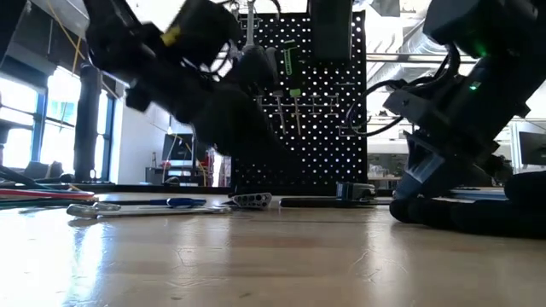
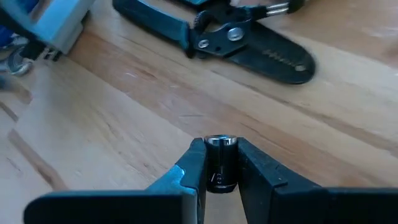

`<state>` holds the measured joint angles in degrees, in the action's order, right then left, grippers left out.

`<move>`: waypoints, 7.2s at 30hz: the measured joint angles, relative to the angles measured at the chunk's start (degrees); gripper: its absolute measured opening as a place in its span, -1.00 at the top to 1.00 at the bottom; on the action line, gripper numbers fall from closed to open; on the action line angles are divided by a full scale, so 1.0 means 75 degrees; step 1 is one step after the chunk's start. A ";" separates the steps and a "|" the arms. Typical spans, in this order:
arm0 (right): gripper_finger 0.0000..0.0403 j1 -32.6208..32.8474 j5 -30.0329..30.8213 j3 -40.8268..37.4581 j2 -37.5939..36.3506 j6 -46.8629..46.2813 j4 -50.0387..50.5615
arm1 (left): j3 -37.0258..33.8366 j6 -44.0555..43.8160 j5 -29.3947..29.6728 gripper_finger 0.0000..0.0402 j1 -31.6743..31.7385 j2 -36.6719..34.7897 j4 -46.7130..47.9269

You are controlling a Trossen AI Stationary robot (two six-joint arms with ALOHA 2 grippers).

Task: Hang tools onto peg board
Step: Put the socket into the black bin on the peg board

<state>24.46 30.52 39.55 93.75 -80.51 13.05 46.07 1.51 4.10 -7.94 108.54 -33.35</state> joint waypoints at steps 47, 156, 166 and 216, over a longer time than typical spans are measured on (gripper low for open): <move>0.71 -0.0765 0.0864 0.0000 0.0088 0.2330 -0.4599 | 0.0241 0.1487 0.2678 -0.31 -0.0306 0.0838 -0.2825; 0.34 0.0544 0.2536 -0.0003 -0.1337 0.3751 -0.0161 | 1.1859 0.3599 -0.1231 0.50 0.4089 0.0320 0.9058; 0.34 0.0544 0.2535 -0.0003 -0.1340 0.3777 -0.0174 | 1.1805 0.3603 -0.1337 0.47 0.4170 0.0439 0.9139; 0.34 -0.0455 0.5187 0.3214 -0.1474 0.6931 0.4362 | 1.1863 0.3794 0.1325 0.02 0.2584 -0.1364 1.3075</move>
<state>21.05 69.42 63.65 82.70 -28.53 45.77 135.04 29.96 14.04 11.43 98.32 64.72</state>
